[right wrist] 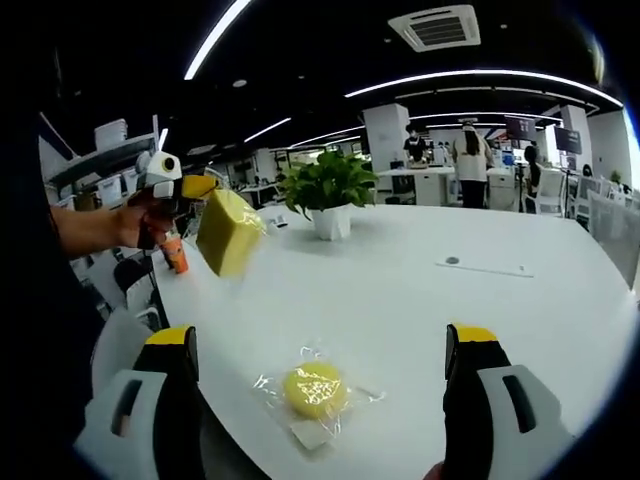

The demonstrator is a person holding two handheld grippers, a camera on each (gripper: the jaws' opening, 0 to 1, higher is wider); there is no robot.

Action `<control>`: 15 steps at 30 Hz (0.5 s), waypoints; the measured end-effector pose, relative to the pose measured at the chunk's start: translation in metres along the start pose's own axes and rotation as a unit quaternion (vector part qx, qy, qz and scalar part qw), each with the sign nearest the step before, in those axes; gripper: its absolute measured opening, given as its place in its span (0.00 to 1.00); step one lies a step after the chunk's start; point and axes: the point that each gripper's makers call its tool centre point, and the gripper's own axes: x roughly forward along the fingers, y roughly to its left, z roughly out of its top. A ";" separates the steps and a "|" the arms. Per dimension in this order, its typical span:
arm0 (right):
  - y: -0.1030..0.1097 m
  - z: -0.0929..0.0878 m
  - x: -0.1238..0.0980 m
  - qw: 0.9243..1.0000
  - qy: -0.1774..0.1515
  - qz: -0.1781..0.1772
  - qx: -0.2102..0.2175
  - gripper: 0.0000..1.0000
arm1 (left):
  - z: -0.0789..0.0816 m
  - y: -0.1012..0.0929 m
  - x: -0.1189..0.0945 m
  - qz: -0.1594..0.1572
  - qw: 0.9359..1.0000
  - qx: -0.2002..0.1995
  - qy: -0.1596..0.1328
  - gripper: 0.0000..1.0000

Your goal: Compare the silicone blocks by pressing each to a similar depth, holding the contact briefly, and releasing to observe deformation and rebound differences across the visible hardness samples.

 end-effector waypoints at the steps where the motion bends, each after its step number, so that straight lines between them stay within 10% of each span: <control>1: 0.001 0.002 0.001 1.000 -0.003 0.003 -0.001 0.96 | 0.000 -0.001 0.000 -0.001 1.000 0.002 0.000 0.00; 15: 0.025 0.023 0.020 0.998 -0.023 0.060 -0.011 0.96 | 0.009 -0.020 0.005 -0.024 1.000 -0.001 -0.012 0.00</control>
